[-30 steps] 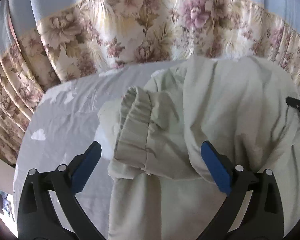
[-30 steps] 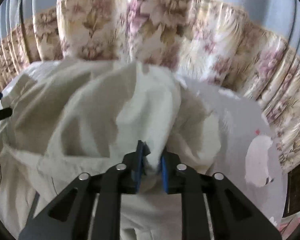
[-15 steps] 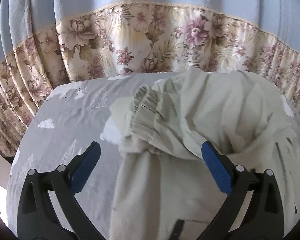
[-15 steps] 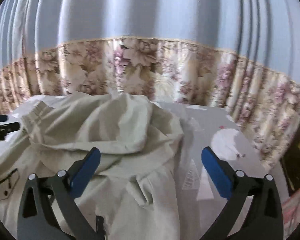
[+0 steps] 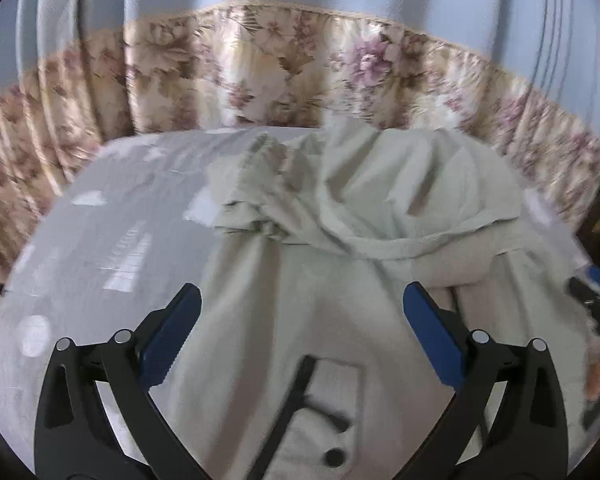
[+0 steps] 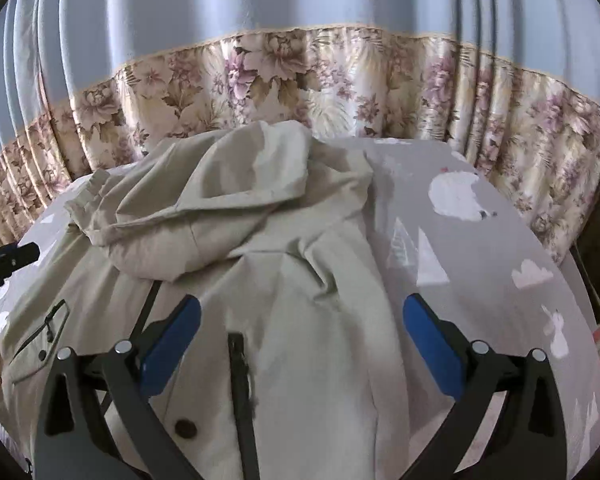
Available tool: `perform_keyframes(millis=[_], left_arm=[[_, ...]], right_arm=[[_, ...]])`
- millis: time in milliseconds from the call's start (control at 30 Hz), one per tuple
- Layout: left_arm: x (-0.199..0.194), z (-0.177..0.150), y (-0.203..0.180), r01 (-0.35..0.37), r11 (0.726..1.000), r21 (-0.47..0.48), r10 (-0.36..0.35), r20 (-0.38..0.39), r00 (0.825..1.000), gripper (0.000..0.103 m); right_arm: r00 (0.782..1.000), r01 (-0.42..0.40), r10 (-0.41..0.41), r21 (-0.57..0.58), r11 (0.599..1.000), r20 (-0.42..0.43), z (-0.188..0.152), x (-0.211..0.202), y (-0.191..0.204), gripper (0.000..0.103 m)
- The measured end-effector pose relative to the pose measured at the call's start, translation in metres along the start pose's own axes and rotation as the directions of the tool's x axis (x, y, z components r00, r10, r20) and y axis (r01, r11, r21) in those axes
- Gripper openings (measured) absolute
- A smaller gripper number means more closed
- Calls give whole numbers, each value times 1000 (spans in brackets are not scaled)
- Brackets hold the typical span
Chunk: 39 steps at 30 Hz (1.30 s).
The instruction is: Fold large clothes
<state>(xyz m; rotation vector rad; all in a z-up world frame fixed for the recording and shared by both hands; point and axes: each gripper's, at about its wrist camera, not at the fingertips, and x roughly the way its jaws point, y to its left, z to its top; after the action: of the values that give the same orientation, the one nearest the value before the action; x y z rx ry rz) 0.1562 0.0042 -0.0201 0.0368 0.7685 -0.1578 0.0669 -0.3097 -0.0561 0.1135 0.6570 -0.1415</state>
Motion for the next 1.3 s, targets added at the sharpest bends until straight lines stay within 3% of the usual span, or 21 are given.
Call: perform_keyframes(millis=[133,233,367,500,633,733,833,867,900,967,1033,1067,1100,1167,1300], left_arm=[[-3,-5,-2,-98,995,25,98,-12,995,100],[-4,-11,3,-107,994,21,108,-27,994,100],[-17,-30,16,-115,993,-10,115,-22,993,100],[-34,-54,36,-109,993,-51,109,-15,994,100],[-38,-81,55,-99,993,-70,95,-57,994,100],[-36,-93,59,-121,991,-60,116,-80,990,100],[-35,-97,61,-99,993,-67,92,-93,991,100],[-35,-97,61,-97,993,-69,90,-93,992,100],[-34,-98,61,-95,993,-70,88,-95,992,100],[-32,-98,59,-88,994,-71,81,-99,992,100],[-29,-98,56,-76,995,-70,68,-108,992,100],[-28,-98,55,-73,995,-65,66,-112,991,100],[-27,-98,53,-74,996,-59,66,-115,991,100],[-28,-97,49,-76,996,-44,71,-114,991,100],[-31,-93,49,-95,995,-40,91,-110,990,100]], right_arm=[[1000,-13,12,70,997,10,-6,-11,-5,101],[1000,-2,2,66,998,1,-11,-18,-3,101],[996,88,-89,13,996,31,-22,-34,1,101],[994,103,-102,-18,995,50,-35,-46,-1,101],[986,144,-141,-28,989,88,-48,-57,-1,101],[980,195,-193,-42,980,54,-49,-53,-8,101],[973,225,-227,-75,971,-27,-53,-46,-17,100],[972,226,-230,-79,971,-52,-55,-44,-20,92],[971,225,-230,-73,972,-69,-57,-43,-22,75],[973,188,-193,-47,981,-127,-61,-37,-31,55],[970,159,-164,-42,986,-181,-66,-28,-34,50],[970,146,-152,-47,988,-190,-69,-25,-33,39],[974,121,-128,-51,991,-188,-71,-25,-32,7],[979,87,-94,-46,995,-184,-71,-25,-34,5],[975,210,-208,22,977,-81,-56,-44,-74,4]])
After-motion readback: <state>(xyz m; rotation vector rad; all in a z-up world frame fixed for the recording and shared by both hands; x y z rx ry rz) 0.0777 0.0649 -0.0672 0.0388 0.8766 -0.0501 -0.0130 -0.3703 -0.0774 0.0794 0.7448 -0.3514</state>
